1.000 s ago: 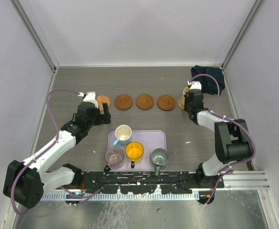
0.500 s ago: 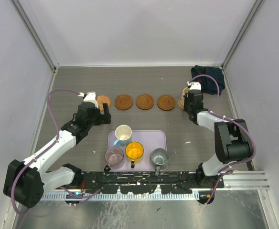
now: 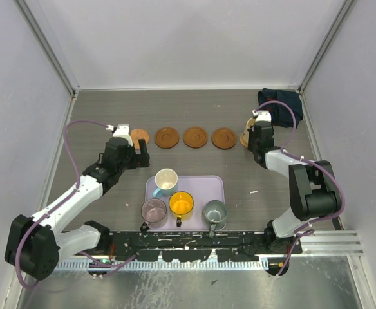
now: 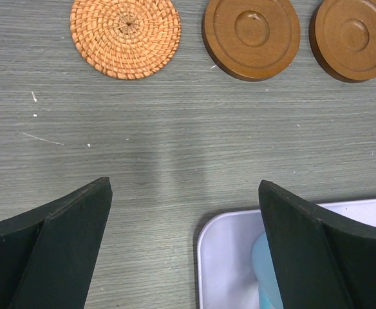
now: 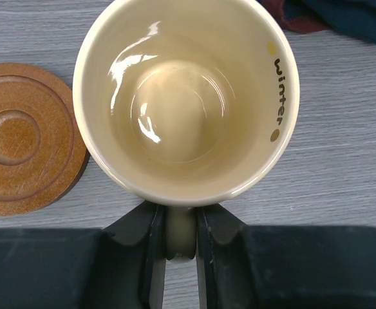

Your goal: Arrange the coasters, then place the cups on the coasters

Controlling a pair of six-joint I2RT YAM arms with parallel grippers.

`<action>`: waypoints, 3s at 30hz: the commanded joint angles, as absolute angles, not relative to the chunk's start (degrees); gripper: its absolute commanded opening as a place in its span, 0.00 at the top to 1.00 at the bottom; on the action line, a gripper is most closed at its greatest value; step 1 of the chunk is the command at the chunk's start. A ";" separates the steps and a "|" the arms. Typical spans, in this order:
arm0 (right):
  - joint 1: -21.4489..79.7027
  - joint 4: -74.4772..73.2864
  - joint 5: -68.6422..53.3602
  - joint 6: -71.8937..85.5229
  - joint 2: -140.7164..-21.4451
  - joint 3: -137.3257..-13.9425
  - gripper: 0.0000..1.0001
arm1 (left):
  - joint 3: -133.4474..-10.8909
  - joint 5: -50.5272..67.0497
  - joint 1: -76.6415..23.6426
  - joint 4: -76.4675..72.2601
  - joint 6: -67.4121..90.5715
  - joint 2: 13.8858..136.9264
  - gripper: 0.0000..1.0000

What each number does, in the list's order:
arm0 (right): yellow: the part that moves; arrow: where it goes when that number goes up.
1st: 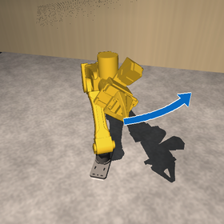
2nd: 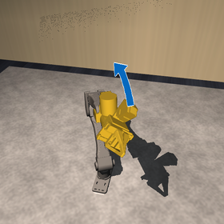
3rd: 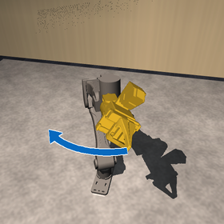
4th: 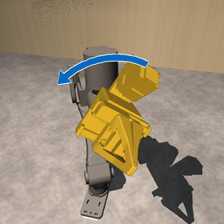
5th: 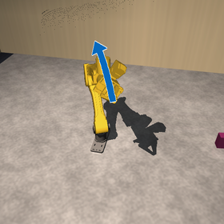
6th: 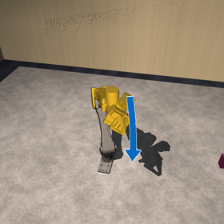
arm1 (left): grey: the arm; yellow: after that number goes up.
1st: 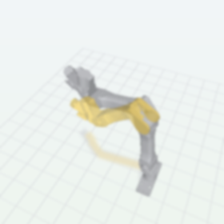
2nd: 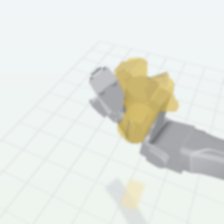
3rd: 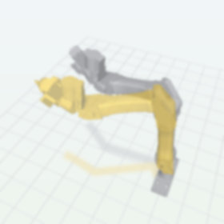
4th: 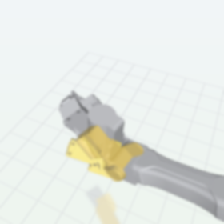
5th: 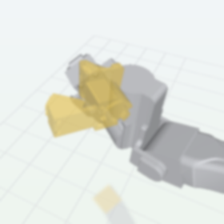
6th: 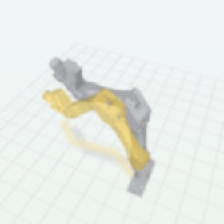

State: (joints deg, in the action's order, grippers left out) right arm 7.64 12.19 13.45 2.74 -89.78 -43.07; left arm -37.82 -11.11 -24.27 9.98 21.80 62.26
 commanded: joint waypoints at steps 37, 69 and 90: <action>7.34 17.14 14.97 4.65 -89.56 -45.09 0.67 | -39.72 -10.85 -24.36 6.57 22.32 62.73 0.02; 7.72 2.99 16.65 18.18 -68.54 -40.17 0.42 | -39.37 -10.95 -24.35 6.99 22.24 62.23 0.02; 43.15 -36.65 16.05 38.39 -45.07 -41.49 0.49 | -38.68 -8.33 -24.35 8.17 22.31 60.75 0.02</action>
State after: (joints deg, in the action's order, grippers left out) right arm 39.18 -31.22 17.63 32.36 -47.05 -41.56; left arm -37.82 -9.04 -24.27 9.74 21.85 62.72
